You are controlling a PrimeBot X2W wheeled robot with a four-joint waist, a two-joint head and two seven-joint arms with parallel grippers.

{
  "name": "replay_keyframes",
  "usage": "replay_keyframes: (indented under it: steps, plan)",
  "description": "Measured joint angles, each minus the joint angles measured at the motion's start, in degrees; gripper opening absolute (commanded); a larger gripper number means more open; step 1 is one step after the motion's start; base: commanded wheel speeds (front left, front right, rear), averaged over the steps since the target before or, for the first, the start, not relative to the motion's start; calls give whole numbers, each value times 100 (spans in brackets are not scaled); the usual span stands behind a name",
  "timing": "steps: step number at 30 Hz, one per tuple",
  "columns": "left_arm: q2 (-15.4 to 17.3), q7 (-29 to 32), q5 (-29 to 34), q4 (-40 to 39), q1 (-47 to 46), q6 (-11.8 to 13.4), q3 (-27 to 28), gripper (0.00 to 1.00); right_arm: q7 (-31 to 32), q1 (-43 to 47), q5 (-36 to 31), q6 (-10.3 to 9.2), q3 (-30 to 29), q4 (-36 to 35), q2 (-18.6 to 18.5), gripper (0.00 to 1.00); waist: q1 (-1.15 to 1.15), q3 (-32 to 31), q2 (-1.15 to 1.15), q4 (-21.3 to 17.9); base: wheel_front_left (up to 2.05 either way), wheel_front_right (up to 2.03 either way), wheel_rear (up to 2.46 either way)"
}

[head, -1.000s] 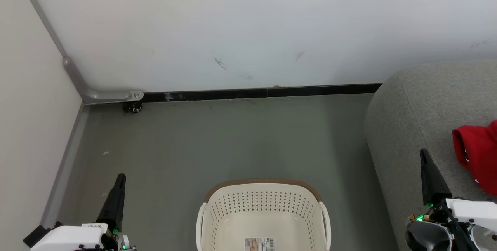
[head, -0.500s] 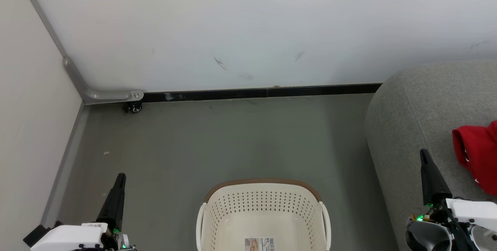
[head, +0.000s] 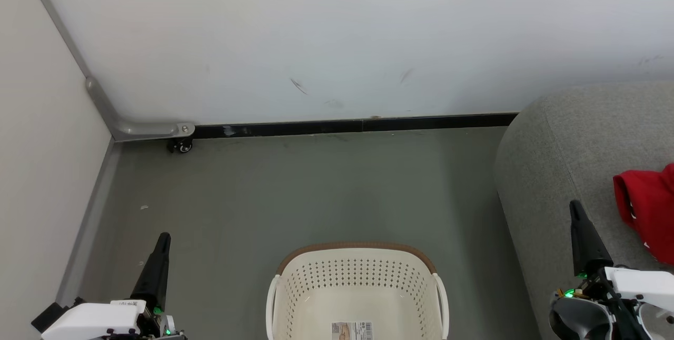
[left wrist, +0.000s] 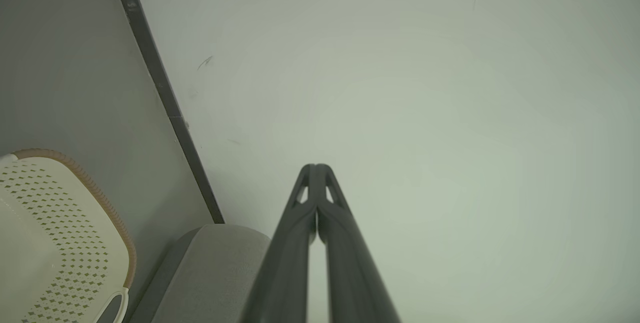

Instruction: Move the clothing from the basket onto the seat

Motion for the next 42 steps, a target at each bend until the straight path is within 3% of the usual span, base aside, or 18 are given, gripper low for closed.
replay_keyframes:
  steps: [42]
  plan:
    - [-7, 1, 0, 20, -1, -44, 13, 0, 53, -53, -3, 0, -37, 5, 44, 0, 0, 0, 0, 0, 0, 0, 0]
